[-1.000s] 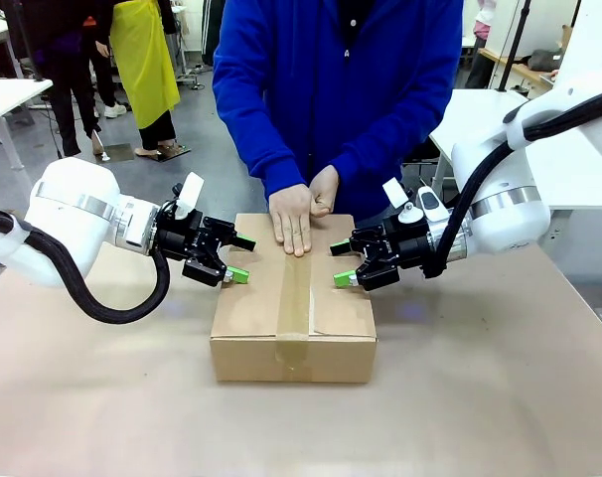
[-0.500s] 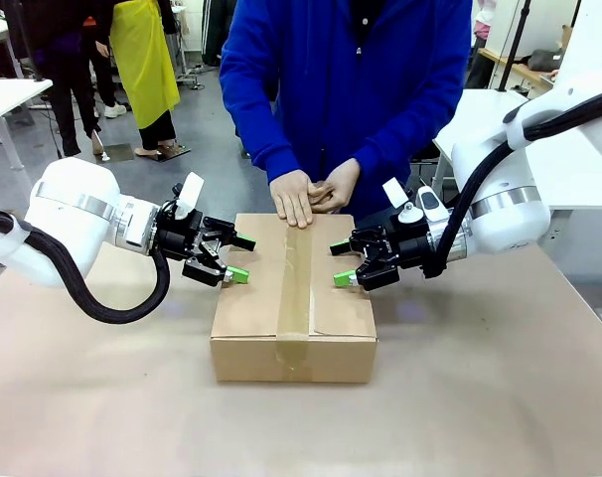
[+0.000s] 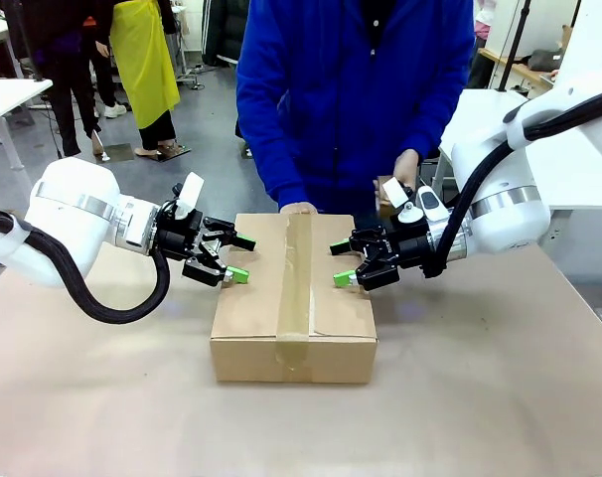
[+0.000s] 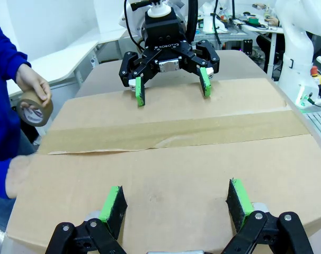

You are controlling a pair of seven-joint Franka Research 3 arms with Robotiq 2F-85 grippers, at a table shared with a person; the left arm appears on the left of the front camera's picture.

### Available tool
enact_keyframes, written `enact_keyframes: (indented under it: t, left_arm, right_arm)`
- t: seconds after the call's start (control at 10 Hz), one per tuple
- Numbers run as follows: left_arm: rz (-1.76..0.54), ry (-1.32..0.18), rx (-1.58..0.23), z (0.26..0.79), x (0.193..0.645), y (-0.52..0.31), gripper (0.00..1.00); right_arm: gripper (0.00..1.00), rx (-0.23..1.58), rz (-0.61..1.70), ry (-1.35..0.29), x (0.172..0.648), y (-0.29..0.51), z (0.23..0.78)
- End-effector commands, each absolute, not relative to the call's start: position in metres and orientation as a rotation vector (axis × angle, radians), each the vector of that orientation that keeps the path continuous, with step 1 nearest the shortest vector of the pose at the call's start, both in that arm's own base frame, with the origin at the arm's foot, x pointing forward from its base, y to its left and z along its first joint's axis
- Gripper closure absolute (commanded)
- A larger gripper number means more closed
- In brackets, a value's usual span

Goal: Pack the gift set into the box.
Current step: Press and hold the closed box until the human finishes sealing it.

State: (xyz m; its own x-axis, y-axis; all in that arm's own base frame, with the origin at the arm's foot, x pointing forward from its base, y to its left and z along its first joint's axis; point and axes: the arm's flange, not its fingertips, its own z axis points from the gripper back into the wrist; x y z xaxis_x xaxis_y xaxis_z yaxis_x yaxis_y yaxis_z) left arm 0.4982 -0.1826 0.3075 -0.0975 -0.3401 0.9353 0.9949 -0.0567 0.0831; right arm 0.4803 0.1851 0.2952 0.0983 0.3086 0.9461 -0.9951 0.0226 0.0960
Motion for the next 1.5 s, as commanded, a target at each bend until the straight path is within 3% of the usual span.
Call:
enact_keyframes:
  t: [0.0,0.7,0.8,0.9,1.0,1.2,1.4]
  left_arm:
    - [-1.459,-0.997,-0.929,0.307,0.498,-0.181,0.00]
    - [-1.451,-0.990,-0.930,0.308,0.498,-0.183,0.00]
    - [-1.542,-0.913,-1.021,0.331,0.491,-0.180,0.00]
    - [-1.621,-0.993,-1.221,0.376,0.467,-0.147,0.00]
    - [-1.632,-1.095,-1.294,0.399,0.441,-0.111,0.00]
    - [-1.465,-1.312,-1.192,0.395,0.402,-0.050,0.00]
    - [-1.130,-1.471,-1.078,0.359,0.381,0.008,0.00]
  right_arm:
    - [0.00,1.005,1.260,-0.907,0.480,0.187,0.293]
    - [0.00,1.005,1.260,-0.907,0.480,0.187,0.293]
    - [0.00,1.015,1.265,-0.910,0.480,0.185,0.295]
    - [0.00,0.994,1.347,-1.022,0.457,0.167,0.346]
    - [0.00,0.963,1.328,-1.115,0.433,0.130,0.380]
    - [0.00,0.903,1.151,-1.266,0.385,0.043,0.391]
    - [0.00,0.871,0.955,-1.448,0.331,-0.035,0.366]
